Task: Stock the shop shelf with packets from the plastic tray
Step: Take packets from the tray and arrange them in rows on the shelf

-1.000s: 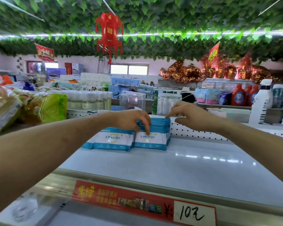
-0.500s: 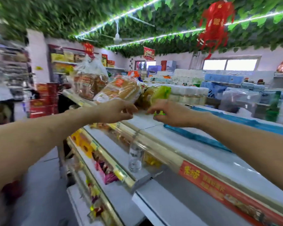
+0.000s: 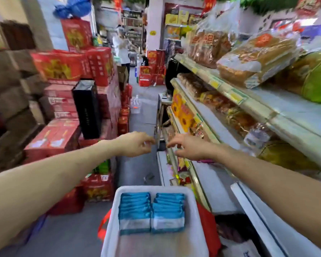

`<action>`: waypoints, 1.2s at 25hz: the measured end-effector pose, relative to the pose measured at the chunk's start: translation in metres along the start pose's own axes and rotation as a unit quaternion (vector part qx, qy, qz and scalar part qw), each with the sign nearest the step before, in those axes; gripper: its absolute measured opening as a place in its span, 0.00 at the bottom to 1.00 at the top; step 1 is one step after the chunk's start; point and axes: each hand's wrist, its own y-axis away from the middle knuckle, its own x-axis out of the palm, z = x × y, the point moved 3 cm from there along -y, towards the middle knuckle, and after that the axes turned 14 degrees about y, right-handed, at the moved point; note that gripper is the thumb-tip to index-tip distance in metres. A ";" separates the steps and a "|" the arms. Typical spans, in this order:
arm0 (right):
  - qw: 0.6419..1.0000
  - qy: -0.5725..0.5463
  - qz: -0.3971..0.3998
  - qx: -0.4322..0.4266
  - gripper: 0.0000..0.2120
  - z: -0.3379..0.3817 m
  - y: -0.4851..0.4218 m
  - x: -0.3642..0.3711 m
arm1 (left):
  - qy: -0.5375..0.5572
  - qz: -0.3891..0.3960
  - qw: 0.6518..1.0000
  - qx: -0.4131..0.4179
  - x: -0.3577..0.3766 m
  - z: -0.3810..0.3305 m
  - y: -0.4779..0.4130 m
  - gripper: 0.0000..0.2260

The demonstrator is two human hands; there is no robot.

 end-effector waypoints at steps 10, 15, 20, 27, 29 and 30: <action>0.976 -0.073 0.201 -0.029 0.15 0.062 0.038 0.212 | 0.028 0.193 0.979 -0.055 0.193 0.081 0.085 0.15; 0.983 -0.075 0.166 0.003 0.15 0.070 0.051 0.244 | -0.026 0.181 0.983 -0.012 0.221 0.089 0.092 0.15; 0.976 -0.113 0.183 0.014 0.15 0.081 0.058 0.255 | -0.031 0.172 0.985 0.000 0.229 0.086 0.094 0.15; 0.957 -0.156 0.243 -0.012 0.17 0.093 0.073 0.276 | 0.055 0.245 0.968 -0.009 0.253 0.090 0.107 0.15; 0.955 -0.161 0.249 -0.017 0.17 0.098 0.076 0.274 | 0.062 0.251 0.966 -0.010 0.252 0.088 0.107 0.17; 0.955 -0.162 0.249 -0.019 0.18 0.098 0.076 0.271 | 0.065 0.251 0.966 -0.010 0.249 0.086 0.106 0.18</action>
